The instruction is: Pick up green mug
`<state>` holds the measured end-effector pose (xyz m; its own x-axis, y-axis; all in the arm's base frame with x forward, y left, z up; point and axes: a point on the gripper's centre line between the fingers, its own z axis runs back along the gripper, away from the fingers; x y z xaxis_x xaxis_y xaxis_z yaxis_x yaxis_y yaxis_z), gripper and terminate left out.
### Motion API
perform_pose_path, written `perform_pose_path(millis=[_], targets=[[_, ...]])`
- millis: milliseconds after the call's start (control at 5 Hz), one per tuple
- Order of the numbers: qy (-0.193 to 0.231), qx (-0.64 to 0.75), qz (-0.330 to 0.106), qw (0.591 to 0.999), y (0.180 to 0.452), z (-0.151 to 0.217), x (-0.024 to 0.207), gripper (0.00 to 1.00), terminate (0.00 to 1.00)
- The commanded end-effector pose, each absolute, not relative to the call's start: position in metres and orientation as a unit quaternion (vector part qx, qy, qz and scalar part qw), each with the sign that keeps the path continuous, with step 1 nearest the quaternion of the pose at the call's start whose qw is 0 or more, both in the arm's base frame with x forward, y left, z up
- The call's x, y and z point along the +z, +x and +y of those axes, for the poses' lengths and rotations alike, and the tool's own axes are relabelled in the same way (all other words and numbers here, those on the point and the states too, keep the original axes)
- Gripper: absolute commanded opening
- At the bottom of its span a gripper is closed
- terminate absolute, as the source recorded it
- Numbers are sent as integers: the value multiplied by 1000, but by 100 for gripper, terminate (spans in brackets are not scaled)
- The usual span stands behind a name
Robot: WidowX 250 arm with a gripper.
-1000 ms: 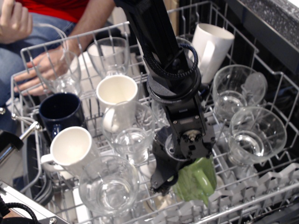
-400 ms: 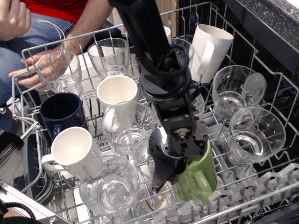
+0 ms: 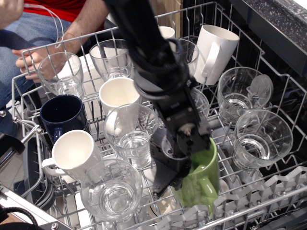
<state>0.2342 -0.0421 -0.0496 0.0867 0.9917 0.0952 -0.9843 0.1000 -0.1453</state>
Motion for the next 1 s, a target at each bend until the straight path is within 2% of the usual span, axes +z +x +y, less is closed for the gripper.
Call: perform_pose_path(millis=[0, 400, 600, 800], targets=[[-82, 627, -91, 769, 241, -53, 23, 0, 0], [-83, 593, -35, 800, 252, -52, 96, 0, 0], [-98, 570, -22, 815, 244, -53, 122, 0, 0], [-106, 557, -12, 823, 245, -50, 142, 0, 100]])
